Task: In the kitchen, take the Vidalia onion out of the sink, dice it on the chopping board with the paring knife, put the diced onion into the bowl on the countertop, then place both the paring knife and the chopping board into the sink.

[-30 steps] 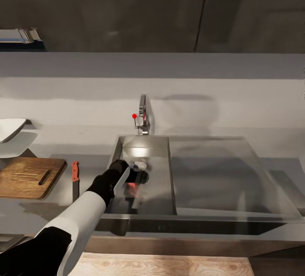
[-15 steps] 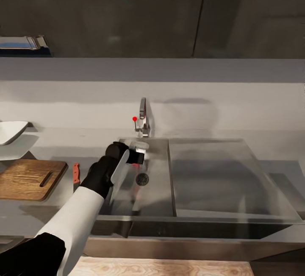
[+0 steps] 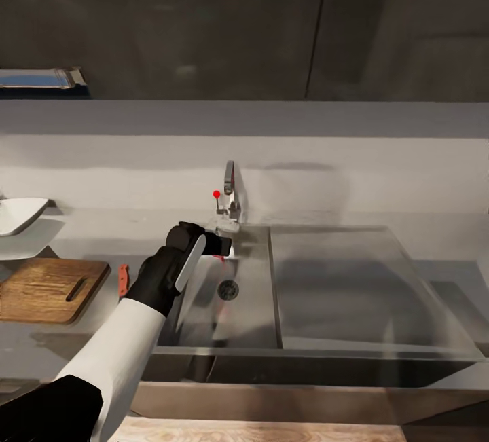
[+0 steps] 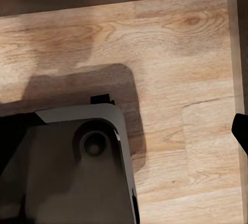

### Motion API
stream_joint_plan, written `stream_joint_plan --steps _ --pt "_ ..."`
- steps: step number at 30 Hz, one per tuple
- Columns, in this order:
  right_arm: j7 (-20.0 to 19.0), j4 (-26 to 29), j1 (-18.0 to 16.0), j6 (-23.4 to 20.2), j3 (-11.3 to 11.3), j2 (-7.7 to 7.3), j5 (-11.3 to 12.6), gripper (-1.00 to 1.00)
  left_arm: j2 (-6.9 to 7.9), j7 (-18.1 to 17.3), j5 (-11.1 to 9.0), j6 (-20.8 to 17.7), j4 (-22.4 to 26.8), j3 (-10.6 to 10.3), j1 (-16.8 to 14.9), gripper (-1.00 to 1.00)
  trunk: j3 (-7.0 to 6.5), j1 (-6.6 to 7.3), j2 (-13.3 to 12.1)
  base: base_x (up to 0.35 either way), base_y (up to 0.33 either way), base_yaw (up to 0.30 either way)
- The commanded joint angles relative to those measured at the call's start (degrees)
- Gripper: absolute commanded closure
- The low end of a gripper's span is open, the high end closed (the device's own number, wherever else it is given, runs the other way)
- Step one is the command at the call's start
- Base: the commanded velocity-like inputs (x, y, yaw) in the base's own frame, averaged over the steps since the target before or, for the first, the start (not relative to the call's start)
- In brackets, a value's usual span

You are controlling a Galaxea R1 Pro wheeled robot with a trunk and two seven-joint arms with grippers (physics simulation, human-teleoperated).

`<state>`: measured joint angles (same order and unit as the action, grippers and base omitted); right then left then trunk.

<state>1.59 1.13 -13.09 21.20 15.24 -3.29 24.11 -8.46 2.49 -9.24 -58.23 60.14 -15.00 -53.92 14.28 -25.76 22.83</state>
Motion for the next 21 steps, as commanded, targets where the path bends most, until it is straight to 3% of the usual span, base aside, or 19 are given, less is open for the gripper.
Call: stream_joint_plan --steps 1,10,17,21 --pt "0.1 0.0 0.0 0.1 0.5 0.01 0.3 -1.00 0.01 0.2 -0.3 -0.2 0.0 0.0 0.0 1.00 0.01 -0.02 0.1 -0.124 0.000 0.000" --pt "0.0 0.1 0.0 0.2 0.5 0.04 0.3 -1.00 0.09 0.2 -0.3 -0.2 0.2 0.0 0.0 1.00 -0.80 -0.02 0.1 -0.277 0.024 0.000" --pt "0.1 0.1 0.0 0.2 0.5 0.04 0.3 -1.00 0.17 0.2 -0.3 -0.3 3.3 0.0 0.0 1.00 -1.42 -0.02 0.1 -0.263 0.187 0.056" --pt "0.1 0.1 0.0 0.2 0.5 0.04 0.3 -1.00 0.19 0.2 -0.3 -0.3 3.8 0.0 0.0 1.00 -1.76 -0.02 0.1 -0.092 0.272 0.127"
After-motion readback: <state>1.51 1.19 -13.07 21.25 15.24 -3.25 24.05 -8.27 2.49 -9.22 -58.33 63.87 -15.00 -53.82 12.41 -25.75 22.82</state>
